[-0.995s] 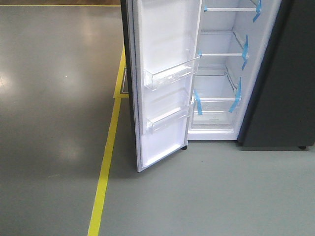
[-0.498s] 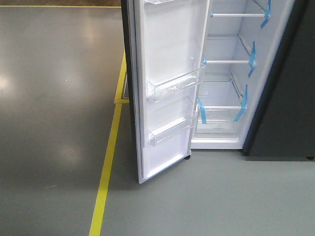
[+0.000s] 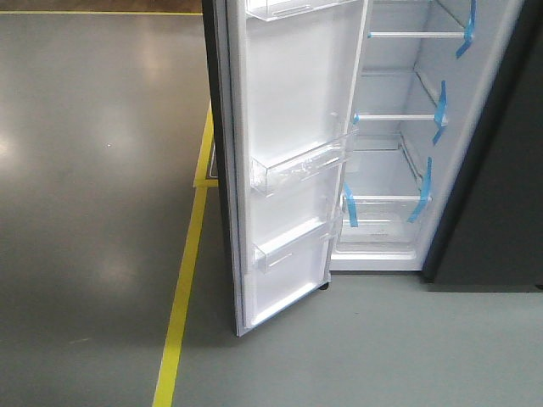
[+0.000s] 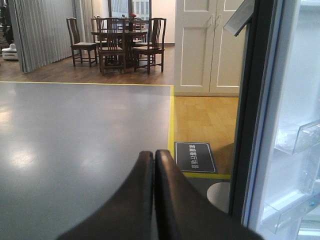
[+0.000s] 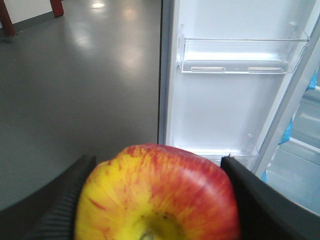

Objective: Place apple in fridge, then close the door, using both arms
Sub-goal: 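Approach the open refrigerator door bins with the apple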

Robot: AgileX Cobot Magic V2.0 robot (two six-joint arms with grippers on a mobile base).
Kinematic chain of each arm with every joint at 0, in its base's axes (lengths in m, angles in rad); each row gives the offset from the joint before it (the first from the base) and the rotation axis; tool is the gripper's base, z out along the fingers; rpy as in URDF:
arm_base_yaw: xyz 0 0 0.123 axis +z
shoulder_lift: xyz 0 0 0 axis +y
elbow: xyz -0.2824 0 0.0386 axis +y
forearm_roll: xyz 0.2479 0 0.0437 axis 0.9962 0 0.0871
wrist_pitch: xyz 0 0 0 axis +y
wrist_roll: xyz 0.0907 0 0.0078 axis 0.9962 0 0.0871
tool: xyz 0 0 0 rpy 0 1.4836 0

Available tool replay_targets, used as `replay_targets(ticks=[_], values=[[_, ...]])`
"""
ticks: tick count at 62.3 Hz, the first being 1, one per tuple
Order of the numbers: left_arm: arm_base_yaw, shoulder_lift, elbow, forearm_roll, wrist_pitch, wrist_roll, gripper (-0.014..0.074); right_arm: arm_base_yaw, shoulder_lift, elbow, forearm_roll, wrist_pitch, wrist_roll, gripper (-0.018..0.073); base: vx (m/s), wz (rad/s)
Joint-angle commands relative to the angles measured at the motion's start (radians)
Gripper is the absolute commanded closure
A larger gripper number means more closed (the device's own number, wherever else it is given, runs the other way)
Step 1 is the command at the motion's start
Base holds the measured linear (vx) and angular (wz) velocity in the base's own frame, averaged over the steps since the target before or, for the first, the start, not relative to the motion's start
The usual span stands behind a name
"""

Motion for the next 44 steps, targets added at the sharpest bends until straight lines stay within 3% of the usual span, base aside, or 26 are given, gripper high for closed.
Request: replay_targets(ticks=[1,44], values=[[-0.004,-0.016,0.028,-0.005,-0.079,-0.006,0.0603,-0.002,-0.022,-0.022,0.044,-0.010,-0.009,0.0504,0.12,-0.01],[-0.004,-0.016,0.028,-0.005,-0.079,-0.006,0.0603,-0.002,-0.022,-0.022,0.044,-0.010,-0.009,0.0504,0.13,-0.04]])
